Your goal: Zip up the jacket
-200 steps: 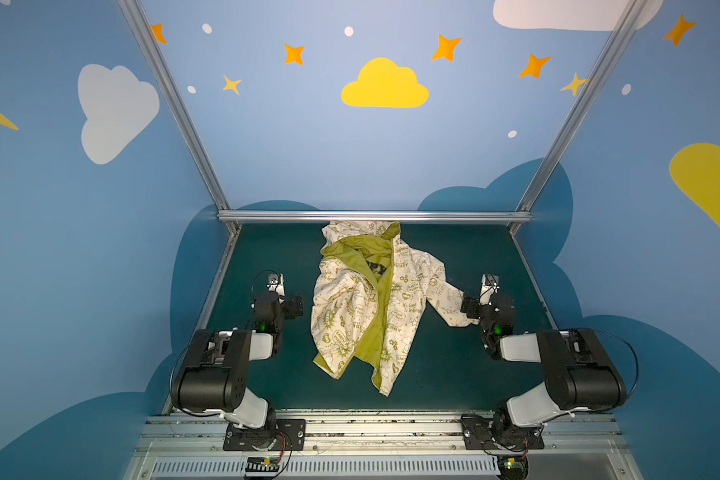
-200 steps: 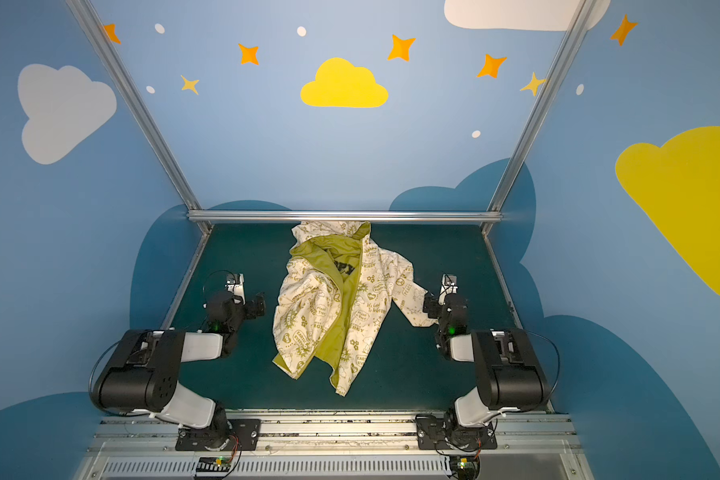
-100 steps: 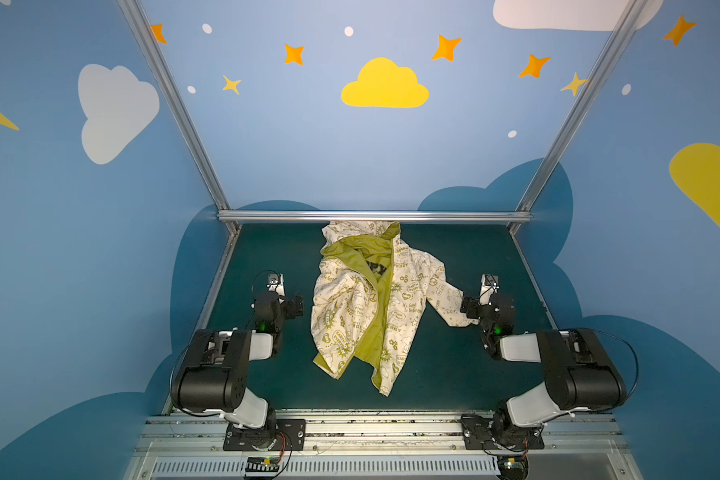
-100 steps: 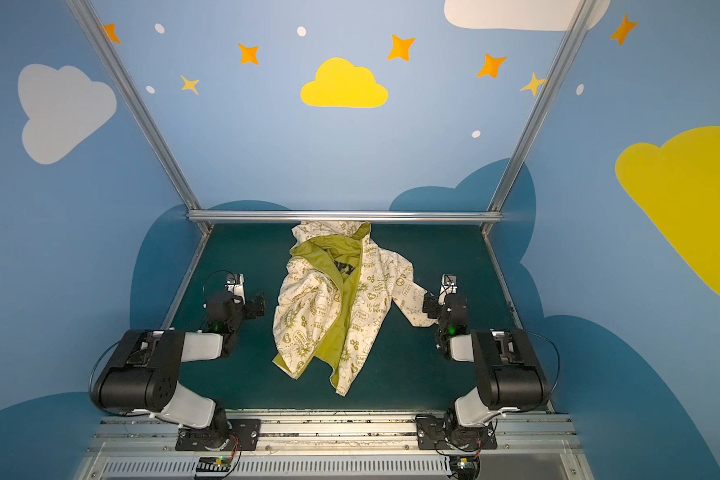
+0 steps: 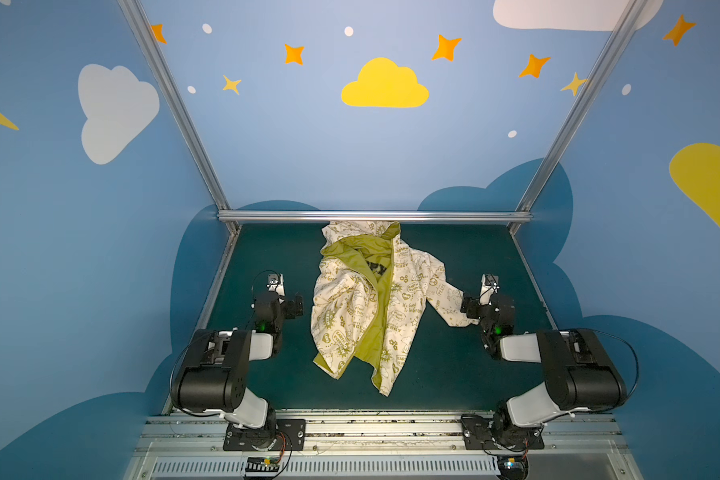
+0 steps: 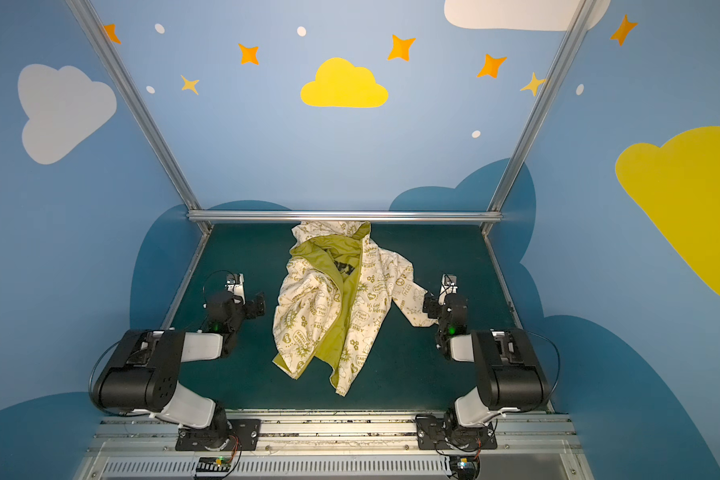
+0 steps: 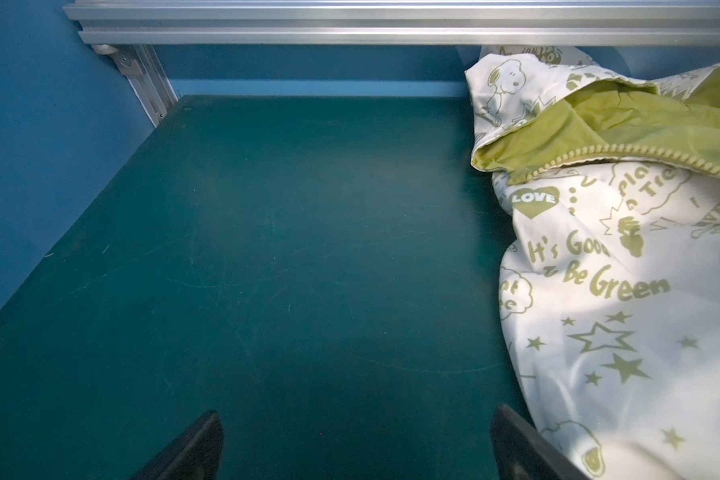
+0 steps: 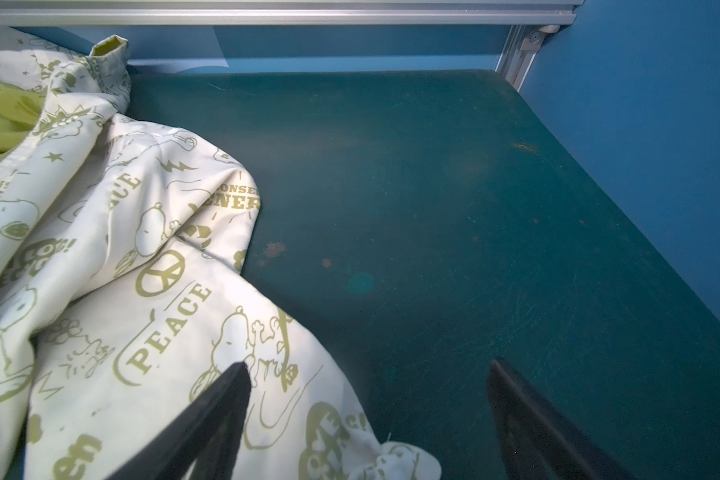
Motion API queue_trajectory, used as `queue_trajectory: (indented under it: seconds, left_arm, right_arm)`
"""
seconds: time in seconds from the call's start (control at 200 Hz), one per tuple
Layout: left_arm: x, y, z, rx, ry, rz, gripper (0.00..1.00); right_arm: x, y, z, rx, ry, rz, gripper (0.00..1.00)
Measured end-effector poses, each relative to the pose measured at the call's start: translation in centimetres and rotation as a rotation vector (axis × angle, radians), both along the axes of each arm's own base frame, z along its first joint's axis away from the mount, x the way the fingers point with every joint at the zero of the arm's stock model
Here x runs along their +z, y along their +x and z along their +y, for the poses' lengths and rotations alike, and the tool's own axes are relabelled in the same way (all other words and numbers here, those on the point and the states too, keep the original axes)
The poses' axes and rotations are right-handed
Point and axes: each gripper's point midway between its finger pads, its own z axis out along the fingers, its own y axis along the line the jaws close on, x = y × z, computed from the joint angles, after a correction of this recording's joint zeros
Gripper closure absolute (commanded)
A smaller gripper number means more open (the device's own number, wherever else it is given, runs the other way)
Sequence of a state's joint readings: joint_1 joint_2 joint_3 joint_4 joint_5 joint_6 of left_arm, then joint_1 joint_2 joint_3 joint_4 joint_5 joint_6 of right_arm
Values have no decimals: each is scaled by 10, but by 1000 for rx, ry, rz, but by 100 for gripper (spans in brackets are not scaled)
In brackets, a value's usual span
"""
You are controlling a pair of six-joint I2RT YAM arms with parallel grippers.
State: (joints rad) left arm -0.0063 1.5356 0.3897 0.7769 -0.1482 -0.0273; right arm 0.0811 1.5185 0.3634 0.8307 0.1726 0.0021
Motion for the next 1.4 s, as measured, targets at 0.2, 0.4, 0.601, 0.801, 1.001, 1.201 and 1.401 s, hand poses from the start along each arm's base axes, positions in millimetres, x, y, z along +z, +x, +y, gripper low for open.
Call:
queue_trajectory:
  seconds: [0.2,0.4,0.601,0.801,1.001,1.201,1.401]
  left_arm:
    - [93,9,-21,-33,18,-44,1]
    - [173,-11,-95,-211,-24,-28,2]
    - [78,-79,-180,-453,29,386,11]
    - [24,-119,-207,-508,33,622,22]
    - [-1,-123,-219,-483,-21,704,33]
    - [-23,-122,-226,-464,-53,764,75]
    - [-7,-112,-224,-441,-68,733,95]
  right_arm:
    - [94,3,12,-43,69,-24,11]
    - [152,-30,65,22,307,56,11]
    - [97,-91,136,141,479,408,11]
    - [66,-136,180,198,604,605,11]
    - [38,-160,194,183,653,715,11]
    - [28,-171,205,180,703,749,11]
    - [26,-183,230,227,798,771,11]
